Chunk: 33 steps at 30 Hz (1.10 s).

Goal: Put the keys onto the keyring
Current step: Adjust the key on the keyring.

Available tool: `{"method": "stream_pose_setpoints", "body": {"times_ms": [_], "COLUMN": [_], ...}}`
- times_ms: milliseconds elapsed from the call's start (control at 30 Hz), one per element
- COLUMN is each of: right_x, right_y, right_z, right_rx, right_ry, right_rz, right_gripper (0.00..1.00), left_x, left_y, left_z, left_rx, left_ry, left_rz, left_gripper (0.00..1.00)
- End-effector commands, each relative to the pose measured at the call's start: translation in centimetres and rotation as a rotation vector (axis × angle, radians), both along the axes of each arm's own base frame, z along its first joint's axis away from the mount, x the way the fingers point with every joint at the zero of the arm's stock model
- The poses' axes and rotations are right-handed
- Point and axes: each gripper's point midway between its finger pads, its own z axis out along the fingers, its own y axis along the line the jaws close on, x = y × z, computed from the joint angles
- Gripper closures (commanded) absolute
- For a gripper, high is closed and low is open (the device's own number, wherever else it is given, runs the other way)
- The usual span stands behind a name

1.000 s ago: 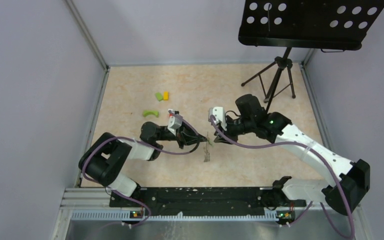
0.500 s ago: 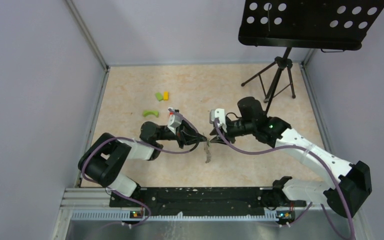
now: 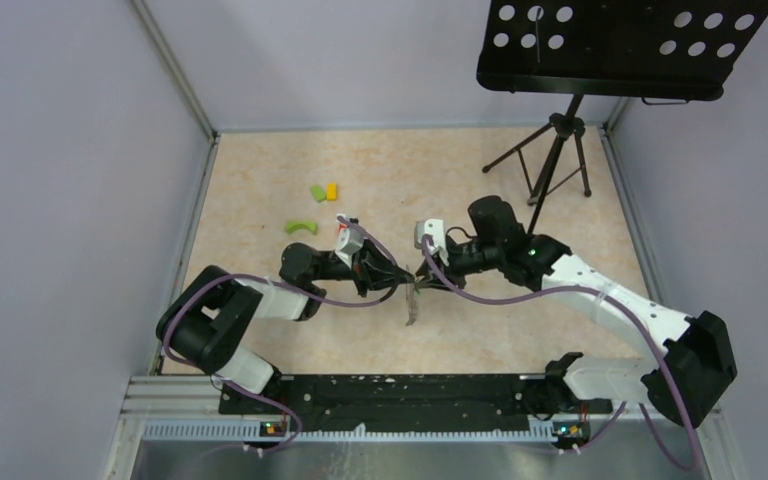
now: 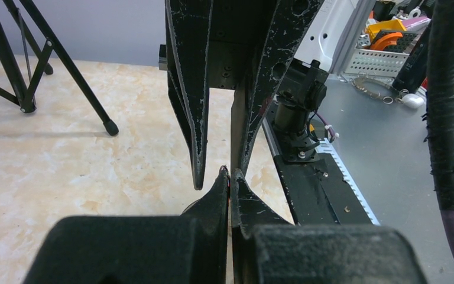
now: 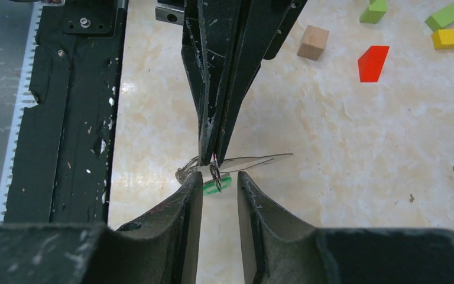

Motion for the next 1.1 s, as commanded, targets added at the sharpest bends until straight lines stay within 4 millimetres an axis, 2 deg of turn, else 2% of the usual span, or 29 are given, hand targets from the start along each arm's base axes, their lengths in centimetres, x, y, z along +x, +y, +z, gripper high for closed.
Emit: {"method": "stream_pose_setpoints", "body": {"times_ms": [0, 467, 633, 867, 900, 1067], "right_x": [0.3, -0.3, -0.5, 0.6, 1.0, 1.4], "right_y": [0.8, 1.2, 1.1, 0.2, -0.1, -1.5], "right_z": [1.1, 1.4, 1.9, 3.8, 4.0, 3.1], "right_rx": [0.048, 0.061, 0.068, 0.004, -0.024, -0.262], "right_ry": [-0.016, 0.001, -0.001, -0.058, -0.067, -0.038], "right_rz": [0.030, 0.047, 0.051, -0.001, -0.019, -0.078], "right_gripper": [0.74, 0.86, 1.00, 1.00, 1.00, 1.00], "left_x": [-0.7, -0.5, -0.5, -0.5, -0.6, 0.0], "left_y": [0.5, 0.4, 0.5, 0.5, 0.6, 1.3], "left_z": [5.3, 5.2, 5.1, 4.4, 4.2, 4.0], "left_rx": [-0.175, -0.174, -0.174, -0.153, -0.150, -0.139], "left_ry": [-0.258, -0.248, -0.250, -0.304, -0.331, -0.433], "left_rz": [0.012, 0.015, 0.019, -0.001, -0.006, 0.009], "left_gripper": [1.00, 1.00, 1.00, 1.00, 0.98, 0.58]}}
